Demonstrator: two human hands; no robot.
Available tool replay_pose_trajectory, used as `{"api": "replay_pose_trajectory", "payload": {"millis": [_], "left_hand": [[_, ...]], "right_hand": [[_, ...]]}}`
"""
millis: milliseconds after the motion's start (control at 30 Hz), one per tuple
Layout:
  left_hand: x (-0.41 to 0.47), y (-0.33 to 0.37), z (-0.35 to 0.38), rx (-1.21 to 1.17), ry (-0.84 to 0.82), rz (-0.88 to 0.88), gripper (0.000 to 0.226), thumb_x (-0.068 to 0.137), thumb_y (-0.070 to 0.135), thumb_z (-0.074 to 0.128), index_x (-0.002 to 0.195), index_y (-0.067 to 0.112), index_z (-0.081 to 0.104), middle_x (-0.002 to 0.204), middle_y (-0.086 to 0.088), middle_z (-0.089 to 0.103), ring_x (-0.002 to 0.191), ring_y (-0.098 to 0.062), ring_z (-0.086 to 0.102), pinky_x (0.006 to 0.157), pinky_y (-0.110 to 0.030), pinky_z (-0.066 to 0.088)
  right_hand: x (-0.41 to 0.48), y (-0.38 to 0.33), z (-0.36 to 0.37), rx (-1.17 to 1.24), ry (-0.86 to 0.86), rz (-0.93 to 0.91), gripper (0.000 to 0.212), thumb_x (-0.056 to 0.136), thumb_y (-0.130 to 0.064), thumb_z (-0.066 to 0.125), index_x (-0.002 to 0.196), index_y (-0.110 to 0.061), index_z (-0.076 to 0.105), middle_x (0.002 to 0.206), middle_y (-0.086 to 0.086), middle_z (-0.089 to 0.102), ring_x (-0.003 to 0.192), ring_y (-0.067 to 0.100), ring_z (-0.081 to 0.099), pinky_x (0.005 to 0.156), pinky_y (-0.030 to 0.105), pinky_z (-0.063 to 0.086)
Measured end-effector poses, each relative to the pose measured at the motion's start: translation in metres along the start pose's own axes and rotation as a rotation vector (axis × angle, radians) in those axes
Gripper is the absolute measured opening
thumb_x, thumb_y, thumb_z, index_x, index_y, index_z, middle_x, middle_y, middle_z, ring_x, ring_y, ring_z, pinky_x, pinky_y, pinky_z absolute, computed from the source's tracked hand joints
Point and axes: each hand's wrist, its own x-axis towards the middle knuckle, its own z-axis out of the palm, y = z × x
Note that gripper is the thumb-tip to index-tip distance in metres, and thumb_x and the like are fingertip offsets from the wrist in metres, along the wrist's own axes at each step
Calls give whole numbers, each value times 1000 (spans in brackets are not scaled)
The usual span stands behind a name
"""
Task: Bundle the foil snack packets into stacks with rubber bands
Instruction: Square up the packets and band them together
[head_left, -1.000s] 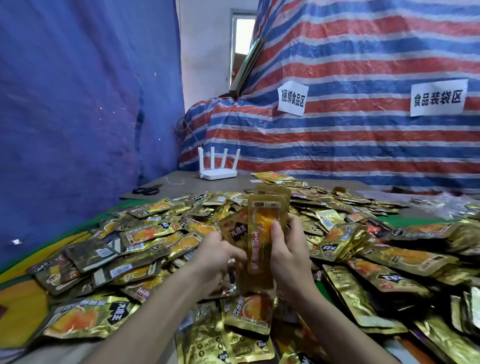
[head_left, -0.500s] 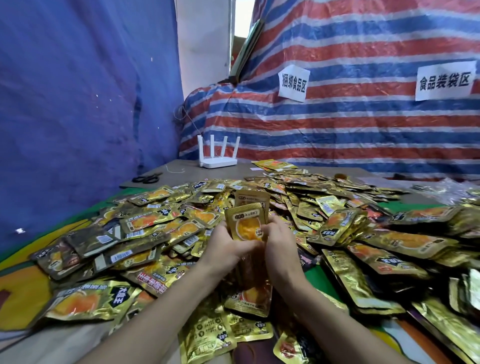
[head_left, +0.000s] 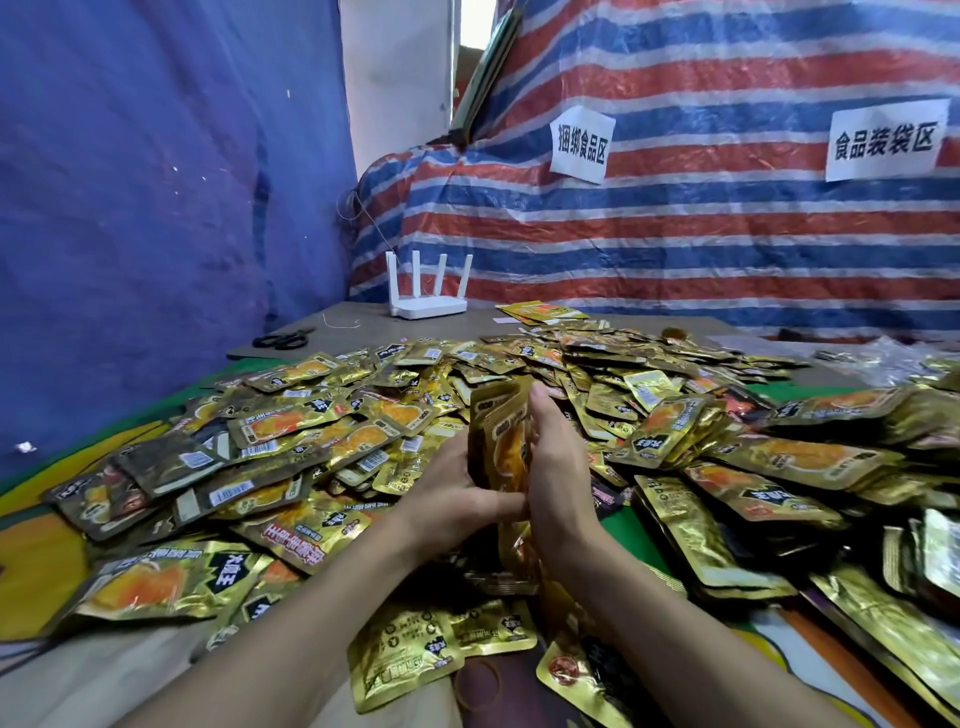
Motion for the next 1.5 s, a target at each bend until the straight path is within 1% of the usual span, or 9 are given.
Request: {"api": "replay_pose_trajectory", "payload": {"millis": [233,367,533,667,833,1000,1167,1300,1500], "left_hand": [[-3,4,-1,-296,-87,-111,45,69,-5,71,112,6,63,93,-8,72,87,-23,70,73,-30,58],[0,6,-2,-30,2,3,31,68,3,71,99,10,71,87,-7,72,83,-21,69,73,-32,57],[-2,2,9,-93,43,36,41,67,-1,63,107,5,61,84,0,71,82,-14,70,68,-24,55],[-2,-2,13,-110,53,26,46,69,2,66,114,4,60,90,-9,72,89,-23,72,71,-29,57],[-3,-5,21,-49,92,11,36,70,7,63,106,8,67,91,-10,73,89,-26,71,71,-30,57],[-3,1,16,-47,154,54,28,70,7,59,98,10,65,74,-4,66,69,-21,62,61,-24,52],[0,-4,12,16,100,119,82,68,6,70,138,31,37,88,2,57,72,-10,55,67,-24,46],[-1,-5,11,123,17,220,108,73,-1,67,149,58,18,126,-38,43,80,-20,62,64,-26,49],[1,-9,8,156,-32,236,97,68,2,68,141,56,35,87,-27,46,77,-39,56,68,-33,55]], "right_hand": [[0,-2,-6,164,-44,195,66,77,-68,63,103,-9,78,105,15,76,103,35,72,102,55,51],[2,-1,-8,149,-125,221,54,72,-67,62,86,-19,81,92,7,78,87,21,76,84,41,58],[4,5,-4,182,-168,239,29,100,-35,53,118,-25,73,118,8,74,106,18,72,80,25,59],[6,5,-5,184,-117,228,42,87,-39,62,127,-25,65,124,7,69,109,16,70,86,27,56],[8,-2,-8,184,-76,352,34,95,-37,53,85,-12,75,80,5,71,76,17,67,66,27,54],[13,-24,-12,-131,-30,177,18,99,-14,52,98,-8,69,86,2,70,64,1,66,52,16,48],[7,-42,-27,-469,-31,65,14,94,-16,62,106,-15,67,95,-5,67,86,2,63,66,18,44],[-2,-60,-51,-675,-22,34,18,93,-17,61,110,-16,65,102,0,67,92,15,64,72,30,51],[-30,-98,-102,-906,-44,0,5,91,-20,65,94,-18,69,82,-6,66,71,5,62,50,13,42]]}}
